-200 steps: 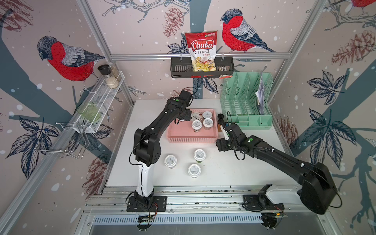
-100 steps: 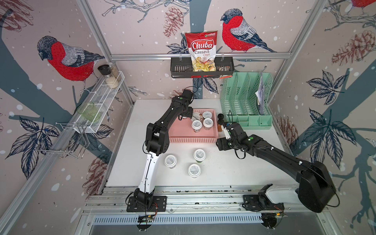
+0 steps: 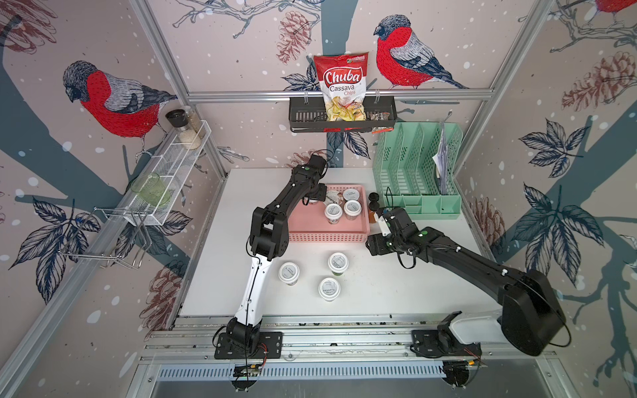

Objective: Put the yogurt in the basket
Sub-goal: Place the yogurt in the basket.

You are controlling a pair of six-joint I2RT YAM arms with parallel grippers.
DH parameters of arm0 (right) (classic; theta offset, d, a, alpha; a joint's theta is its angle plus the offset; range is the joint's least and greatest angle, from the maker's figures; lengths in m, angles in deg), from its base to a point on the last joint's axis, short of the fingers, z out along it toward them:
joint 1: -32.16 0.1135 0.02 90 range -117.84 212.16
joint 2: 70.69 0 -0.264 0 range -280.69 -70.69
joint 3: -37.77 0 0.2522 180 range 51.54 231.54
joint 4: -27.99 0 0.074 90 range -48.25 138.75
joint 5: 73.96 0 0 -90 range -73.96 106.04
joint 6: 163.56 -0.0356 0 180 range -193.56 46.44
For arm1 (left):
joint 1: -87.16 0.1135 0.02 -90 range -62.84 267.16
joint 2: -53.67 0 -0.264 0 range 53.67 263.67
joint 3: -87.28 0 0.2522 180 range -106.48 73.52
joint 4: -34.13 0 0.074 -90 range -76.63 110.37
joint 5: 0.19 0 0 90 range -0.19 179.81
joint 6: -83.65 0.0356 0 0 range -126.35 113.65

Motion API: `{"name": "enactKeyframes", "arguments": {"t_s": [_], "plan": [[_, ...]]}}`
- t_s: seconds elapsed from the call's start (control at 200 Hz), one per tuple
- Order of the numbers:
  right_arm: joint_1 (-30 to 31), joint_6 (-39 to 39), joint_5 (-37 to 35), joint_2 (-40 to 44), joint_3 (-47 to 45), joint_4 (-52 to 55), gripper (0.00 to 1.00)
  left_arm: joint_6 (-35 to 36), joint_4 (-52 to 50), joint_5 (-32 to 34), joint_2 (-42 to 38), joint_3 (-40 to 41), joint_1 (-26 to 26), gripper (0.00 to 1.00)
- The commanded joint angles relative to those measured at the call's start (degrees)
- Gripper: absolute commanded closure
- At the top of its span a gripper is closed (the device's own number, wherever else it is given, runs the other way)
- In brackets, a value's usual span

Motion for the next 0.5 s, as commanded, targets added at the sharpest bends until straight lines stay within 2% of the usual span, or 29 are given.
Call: {"name": "enactKeyframes", "arguments": {"t_s": [0.0,0.495], "plan": [[-0.1,0.3,0.2,-0.2,0.0,-0.9,0.16,0.6,1.0,-0.4,0.4,-0.5,0.2,0.22],[-0.2,0.3,0.3,-0.4,0.2,-0.9,0.16,0.6,1.1,0.7,0.7,-0.5,0.2,0.19]]}}
